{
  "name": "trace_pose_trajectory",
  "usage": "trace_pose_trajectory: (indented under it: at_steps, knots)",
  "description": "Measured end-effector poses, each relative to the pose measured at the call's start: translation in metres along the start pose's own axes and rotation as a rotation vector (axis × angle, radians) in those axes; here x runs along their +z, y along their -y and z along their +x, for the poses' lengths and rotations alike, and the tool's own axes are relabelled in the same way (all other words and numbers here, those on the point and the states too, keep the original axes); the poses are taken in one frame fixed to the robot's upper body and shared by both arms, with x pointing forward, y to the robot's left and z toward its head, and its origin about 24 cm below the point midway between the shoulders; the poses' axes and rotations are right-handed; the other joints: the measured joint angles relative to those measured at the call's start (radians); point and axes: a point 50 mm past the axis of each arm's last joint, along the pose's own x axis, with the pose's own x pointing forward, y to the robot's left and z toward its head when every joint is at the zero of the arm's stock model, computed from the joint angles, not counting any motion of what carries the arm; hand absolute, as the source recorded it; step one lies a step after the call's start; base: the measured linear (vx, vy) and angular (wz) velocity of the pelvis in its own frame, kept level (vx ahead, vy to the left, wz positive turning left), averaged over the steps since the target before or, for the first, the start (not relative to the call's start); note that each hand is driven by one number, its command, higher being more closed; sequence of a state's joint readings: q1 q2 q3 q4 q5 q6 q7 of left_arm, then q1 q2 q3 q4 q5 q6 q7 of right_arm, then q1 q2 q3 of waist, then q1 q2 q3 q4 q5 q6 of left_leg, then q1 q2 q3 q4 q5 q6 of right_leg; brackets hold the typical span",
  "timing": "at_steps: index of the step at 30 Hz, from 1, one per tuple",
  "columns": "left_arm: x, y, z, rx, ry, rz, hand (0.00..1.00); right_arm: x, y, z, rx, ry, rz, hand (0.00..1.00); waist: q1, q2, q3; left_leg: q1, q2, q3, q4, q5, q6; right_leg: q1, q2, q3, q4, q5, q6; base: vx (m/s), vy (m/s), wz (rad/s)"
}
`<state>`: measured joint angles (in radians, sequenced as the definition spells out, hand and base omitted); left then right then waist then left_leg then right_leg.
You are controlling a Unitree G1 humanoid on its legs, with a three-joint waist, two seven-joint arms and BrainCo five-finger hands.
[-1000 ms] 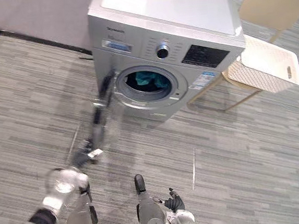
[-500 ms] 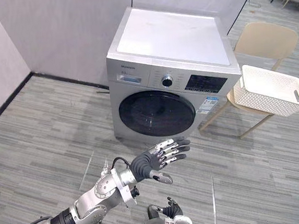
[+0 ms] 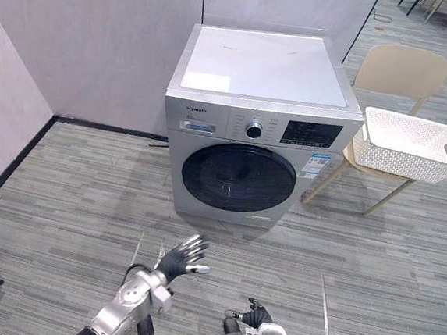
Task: Pick up the laundry basket with both hands and put the clothes into the washing machine.
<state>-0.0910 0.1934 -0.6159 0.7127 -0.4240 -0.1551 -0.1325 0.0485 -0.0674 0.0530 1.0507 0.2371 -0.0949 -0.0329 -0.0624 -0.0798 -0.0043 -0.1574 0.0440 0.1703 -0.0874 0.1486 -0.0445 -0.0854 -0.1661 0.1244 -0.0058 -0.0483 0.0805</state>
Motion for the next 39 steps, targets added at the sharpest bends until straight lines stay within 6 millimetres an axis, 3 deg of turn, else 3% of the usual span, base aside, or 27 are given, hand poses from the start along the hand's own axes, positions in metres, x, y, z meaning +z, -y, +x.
trace_pose_trajectory:
  at_steps: [2,5,8,9,10,11,12,13,15,16,19,24,26,27,28,29,30,33,34,35,37,39]
  knots:
    - [-0.033,-0.031,-0.012,0.184,-0.148,-0.038,0.00,0.000,0.001,0.002,-0.007,-0.022,0.002,0.00,0.005,0.000,0.000,0.008,-0.001,0.001,0.000,-0.005,-0.004,0.008,0.000,-0.001,-0.001,0.001,-0.001,0.08,-0.036,0.00]
    - [-0.082,-0.071,-0.051,0.489,-0.355,-0.169,0.00,-0.002,0.002,0.003,-0.017,-0.056,0.012,0.00,0.029,-0.006,0.005,0.030,-0.008,0.002,0.004,-0.028,0.001,0.035,-0.009,-0.011,0.004,-0.002,-0.005,0.11,-0.026,0.04]
    - [-0.114,-0.076,-0.084,0.612,-0.465,-0.211,0.00,-0.002,0.010,0.003,-0.045,-0.069,0.044,0.00,0.037,0.000,0.019,0.042,-0.052,-0.047,0.031,-0.077,0.040,0.052,-0.044,-0.083,0.099,-0.055,-0.083,0.15,0.021,0.48]
    - [-0.116,-0.074,-0.085,0.610,-0.482,-0.205,0.00,-0.004,0.015,0.002,-0.058,-0.074,0.046,0.00,0.037,0.011,0.037,0.033,-0.055,-0.073,0.063,-0.090,0.043,0.048,-0.045,-0.105,0.167,-0.056,-0.085,0.10,0.050,1.00]
    - [-0.118,-0.073,-0.086,0.629,-0.479,-0.237,0.00,0.002,0.021,0.003,-0.075,-0.049,0.074,0.00,0.039,0.029,0.069,0.037,-0.057,-0.117,0.139,-0.124,0.049,0.016,-0.046,-0.135,0.363,-0.053,-0.090,0.05,0.069,1.15]
    - [-0.121,-0.076,-0.092,0.657,-0.490,-0.243,0.00,0.007,0.020,0.002,-0.068,-0.020,0.067,0.00,0.047,0.035,0.071,0.040,-0.066,-0.161,0.196,-0.163,0.062,-0.049,-0.044,-0.123,0.575,-0.001,-0.174,0.07,0.091,1.22]
    - [-0.123,-0.077,-0.095,0.669,-0.495,-0.251,0.00,0.009,0.018,0.002,-0.061,-0.004,0.066,0.00,0.047,0.036,0.072,0.044,-0.070,-0.187,0.218,-0.177,0.070,-0.081,-0.038,-0.109,0.663,0.051,-0.228,0.13,0.069,1.14]
    - [-0.125,-0.078,-0.099,0.694,-0.497,-0.271,0.00,0.010,0.016,0.000,-0.049,0.016,0.058,0.00,0.049,0.037,0.080,0.057,-0.077,-0.228,0.250,-0.204,0.085,-0.148,-0.034,-0.067,0.821,0.127,-0.196,0.12,0.033,0.94]
    - [-0.134,-0.079,-0.111,0.741,-0.528,-0.303,0.00,0.025,0.002,0.001,-0.003,0.085,0.051,0.00,0.066,0.027,0.081,0.051,-0.095,-0.299,0.315,-0.244,0.100,-0.252,0.012,0.007,0.954,-0.020,-0.090,0.22,0.078,0.96]
    - [-0.137,-0.078,-0.114,0.747,-0.537,-0.314,0.00,0.025,-0.001,0.000,0.004,0.088,0.057,0.00,0.066,0.027,0.081,0.053,-0.100,-0.310,0.320,-0.250,0.103,-0.269,0.021,0.022,0.941,-0.035,-0.082,0.24,0.101,0.90]
    - [-0.142,-0.069,-0.114,0.750,-0.545,-0.356,0.00,0.035,-0.013,-0.001,0.037,0.135,0.084,0.00,0.061,0.030,0.083,0.092,-0.128,-0.374,0.309,-0.268,0.100,-0.257,0.031,0.109,0.710,-0.080,-0.010,0.18,0.005,0.84]
    - [-0.138,-0.069,-0.111,0.768,-0.522,-0.346,0.00,0.042,-0.029,-0.004,0.078,0.175,0.119,0.00,0.054,0.027,0.071,0.122,-0.147,-0.448,0.364,-0.368,0.081,-0.180,-0.024,0.141,0.259,-0.070,0.021,0.22,-0.142,0.57]
    - [-0.137,-0.073,-0.112,0.772,-0.521,-0.324,0.00,0.041,-0.029,-0.004,0.077,0.169,0.117,0.00,0.046,0.007,0.056,0.124,-0.153,-0.488,0.381,-0.402,0.065,-0.151,-0.041,0.129,0.196,-0.060,0.027,0.29,-0.295,0.68]
    - [-0.136,-0.077,-0.115,0.780,-0.522,-0.307,0.00,0.037,-0.030,-0.003,0.079,0.154,0.112,0.00,0.039,-0.023,0.037,0.129,-0.154,-0.506,0.388,-0.426,0.044,-0.117,-0.059,0.097,0.154,-0.012,0.036,0.45,-0.545,0.81]
    - [-0.135,-0.078,-0.113,0.780,-0.521,-0.305,0.00,0.039,-0.028,-0.002,0.081,0.152,0.084,0.00,0.051,-0.026,0.016,0.130,-0.119,-0.502,0.404,-0.451,0.026,-0.115,-0.046,0.060,0.169,0.077,0.145,0.44,-0.578,0.60]
    - [-0.134,-0.073,-0.109,0.771,-0.518,-0.306,0.00,0.042,-0.026,-0.001,0.081,0.157,0.061,0.00,0.052,0.009,0.009,0.126,-0.080,-0.498,0.406,-0.454,0.016,-0.116,-0.012,0.032,0.185,0.075,0.122,0.35,-0.458,0.54]
    - [-0.133,-0.066,-0.103,0.756,-0.512,-0.303,0.00,0.052,-0.019,0.001,0.071,0.181,0.024,0.00,0.048,0.038,0.003,0.118,-0.048,-0.478,0.416,-0.419,-0.025,-0.116,0.013,-0.005,0.209,0.048,0.099,0.30,-0.406,0.49]
    - [-0.123,-0.057,-0.085,0.743,-0.457,-0.341,0.00,0.068,-0.011,0.004,0.066,0.212,-0.054,0.00,0.048,0.045,0.006,0.063,-0.022,-0.381,0.508,-0.319,-0.064,-0.084,0.017,-0.067,0.240,-0.002,0.056,0.26,-0.405,0.66]
    - [-0.118,-0.057,-0.080,0.732,-0.436,-0.338,0.00,0.068,-0.008,0.004,0.061,0.210,-0.067,0.00,0.045,0.053,0.013,0.029,0.019,-0.298,0.595,-0.295,-0.056,-0.028,0.032,-0.128,0.227,-0.021,0.034,0.19,-0.324,1.05]
    - [-0.114,-0.058,-0.077,0.736,-0.419,-0.336,0.00,0.067,-0.006,0.004,0.058,0.207,-0.081,0.00,0.048,0.056,0.028,0.013,0.081,-0.190,0.669,-0.270,-0.023,0.026,0.060,-0.176,0.223,-0.037,0.007,0.17,-0.324,1.03]
    - [-0.114,-0.058,-0.077,0.728,-0.424,-0.315,0.00,0.064,-0.007,0.004,0.059,0.204,-0.075,0.00,0.050,0.071,0.042,0.001,0.150,-0.132,0.717,-0.248,-0.010,0.085,0.105,-0.246,0.217,-0.049,-0.014,0.11,-0.303,0.98]
    - [-0.112,-0.058,-0.075,0.717,-0.420,-0.298,0.00,0.060,-0.006,0.004,0.047,0.187,-0.062,0.00,0.052,0.063,0.043,-0.012,0.142,-0.148,0.752,-0.297,-0.069,0.098,0.115,-0.305,0.216,-0.066,-0.044,0.05,-0.219,0.81]
